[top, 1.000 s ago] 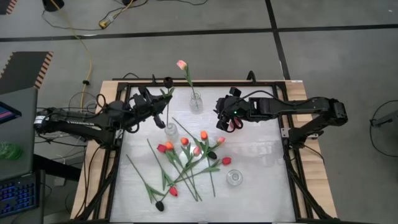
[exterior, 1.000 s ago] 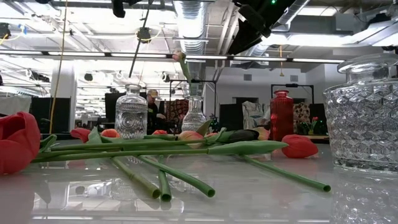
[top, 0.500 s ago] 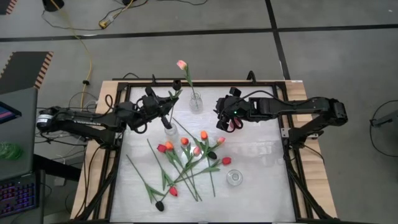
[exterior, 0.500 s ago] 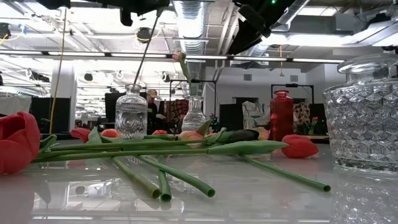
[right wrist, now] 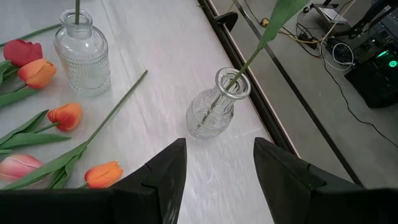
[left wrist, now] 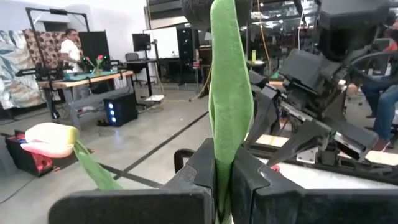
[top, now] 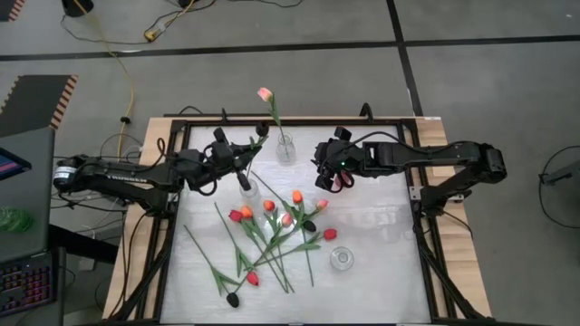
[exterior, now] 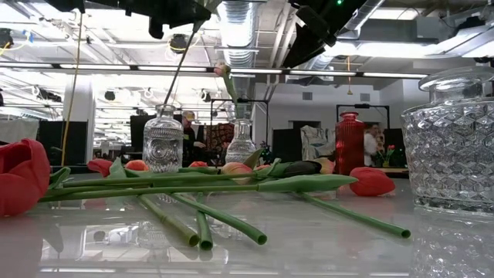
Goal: Sort flowers into vase by color
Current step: Put the black tulip into the middle transparent vase, then put the pink tulip into the top transparent vase
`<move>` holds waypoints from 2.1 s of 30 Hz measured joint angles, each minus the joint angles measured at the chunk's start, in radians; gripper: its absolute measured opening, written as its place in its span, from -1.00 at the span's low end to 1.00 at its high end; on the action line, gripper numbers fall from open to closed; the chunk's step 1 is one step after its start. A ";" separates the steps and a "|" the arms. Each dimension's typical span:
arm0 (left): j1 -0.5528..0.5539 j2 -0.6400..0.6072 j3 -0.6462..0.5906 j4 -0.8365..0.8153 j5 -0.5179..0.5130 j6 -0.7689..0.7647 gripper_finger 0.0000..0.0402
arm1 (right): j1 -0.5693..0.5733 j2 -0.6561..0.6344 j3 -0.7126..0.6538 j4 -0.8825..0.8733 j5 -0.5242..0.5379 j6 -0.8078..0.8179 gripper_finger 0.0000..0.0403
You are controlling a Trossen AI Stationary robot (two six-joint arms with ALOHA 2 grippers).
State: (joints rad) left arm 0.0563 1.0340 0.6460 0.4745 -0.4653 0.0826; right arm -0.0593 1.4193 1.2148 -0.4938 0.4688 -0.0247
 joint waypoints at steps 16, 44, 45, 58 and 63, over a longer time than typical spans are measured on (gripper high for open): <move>0.000 -0.082 0.000 -0.142 -0.039 -0.039 -0.60 | 0.000 0.000 0.000 0.000 0.000 0.000 0.05; -0.001 -0.403 0.000 -0.807 0.229 -0.198 -0.35 | 0.034 0.000 0.000 -0.005 -0.182 0.096 0.05; -0.001 -0.402 0.000 -0.823 0.252 -0.218 -0.35 | 0.042 0.000 0.000 -0.006 -0.182 0.096 0.05; -0.101 -0.273 0.000 -0.856 0.459 -0.359 -0.35 | 0.130 0.001 0.000 -0.032 -0.183 0.096 0.05; -0.177 -0.180 0.000 -0.748 0.457 -0.384 -0.35 | 0.153 0.001 0.000 -0.048 -0.182 0.096 0.05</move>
State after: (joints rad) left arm -0.1207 0.8538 0.6459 -0.2737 -0.0082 -0.3016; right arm 0.0939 1.4200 1.2148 -0.5414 0.2867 0.0716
